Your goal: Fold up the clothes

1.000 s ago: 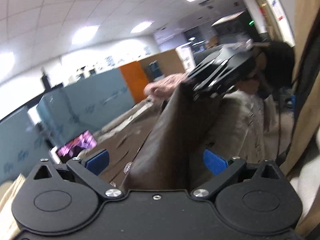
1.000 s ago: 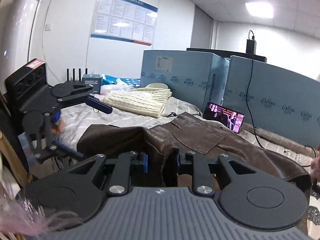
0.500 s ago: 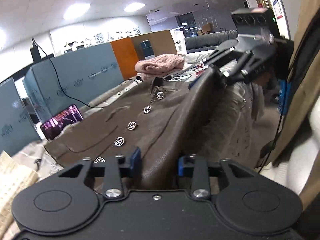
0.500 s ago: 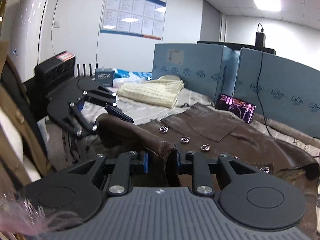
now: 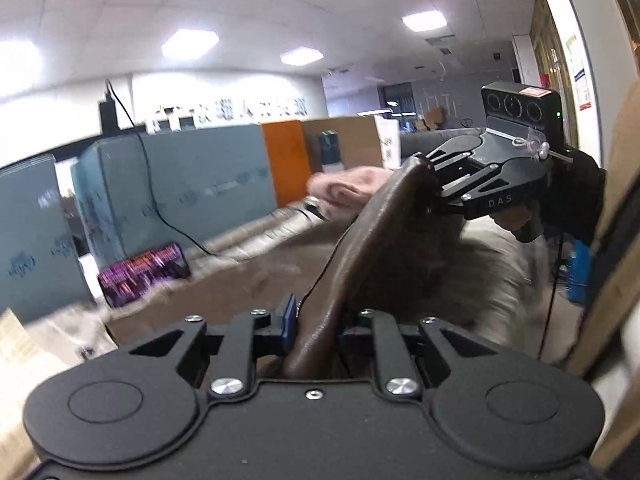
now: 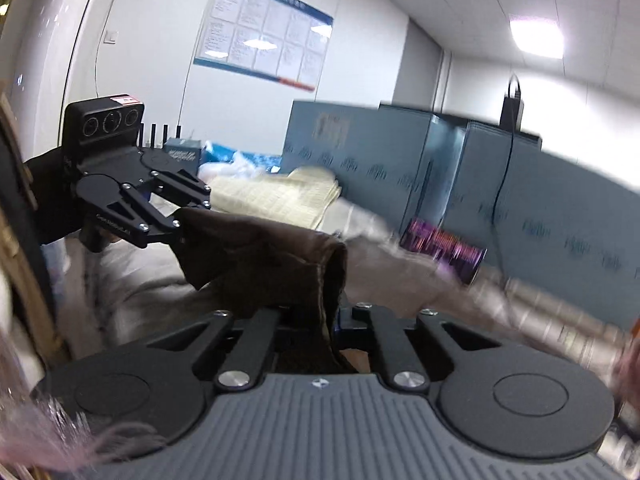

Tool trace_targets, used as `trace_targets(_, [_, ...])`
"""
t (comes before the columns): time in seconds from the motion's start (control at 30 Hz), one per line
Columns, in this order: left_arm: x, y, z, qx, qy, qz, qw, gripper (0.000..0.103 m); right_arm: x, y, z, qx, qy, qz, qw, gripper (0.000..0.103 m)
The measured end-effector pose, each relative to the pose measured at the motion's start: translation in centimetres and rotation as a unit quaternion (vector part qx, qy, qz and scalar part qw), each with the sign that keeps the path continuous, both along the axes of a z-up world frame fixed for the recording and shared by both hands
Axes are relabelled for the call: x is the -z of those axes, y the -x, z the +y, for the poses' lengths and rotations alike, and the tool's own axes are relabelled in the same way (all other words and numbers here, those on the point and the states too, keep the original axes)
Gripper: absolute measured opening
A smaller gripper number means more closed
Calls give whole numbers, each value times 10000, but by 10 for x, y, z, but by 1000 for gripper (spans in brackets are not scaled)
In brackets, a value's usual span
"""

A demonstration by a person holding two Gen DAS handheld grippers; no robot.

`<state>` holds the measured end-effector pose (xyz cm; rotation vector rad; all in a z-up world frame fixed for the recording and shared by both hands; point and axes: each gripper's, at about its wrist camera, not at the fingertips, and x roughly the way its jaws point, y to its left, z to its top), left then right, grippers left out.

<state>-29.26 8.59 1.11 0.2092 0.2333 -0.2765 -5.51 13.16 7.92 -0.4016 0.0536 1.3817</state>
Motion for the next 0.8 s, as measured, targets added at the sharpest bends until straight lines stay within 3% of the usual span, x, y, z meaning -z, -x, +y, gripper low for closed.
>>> trace_targets(0.13, [-14,-32,23,-84,-9,-206,9998,19,-17,-27,27,-37,-137,-385,9992,4])
trace_targets(0.27, [-25,-73,50,-139,-6,-131,9998,19,-24,-63,56,-3,-199,-456,9988,3])
trace_targets(0.47, [-15,-140,87,-311,142,472,9983,19,-14,-133,109,209,51,-23,9998,3])
trace_targets(0.63, [13,-181,114,-545,570,1287,9885,24,18,-179,151,388,637,431,9963,3])
trace_targets(0.7, [22,-189,123,-675,813,1505,9829,37,29,-191,159,430,754,654,9941,4])
trace_targets(0.77, [27,-193,131,-857,1028,1559,9787,68,36,-196,163,511,824,815,9919,8])
trace_targets(0.8, [29,-193,135,-920,1199,1541,9764,75,39,-199,164,567,853,873,9909,14])
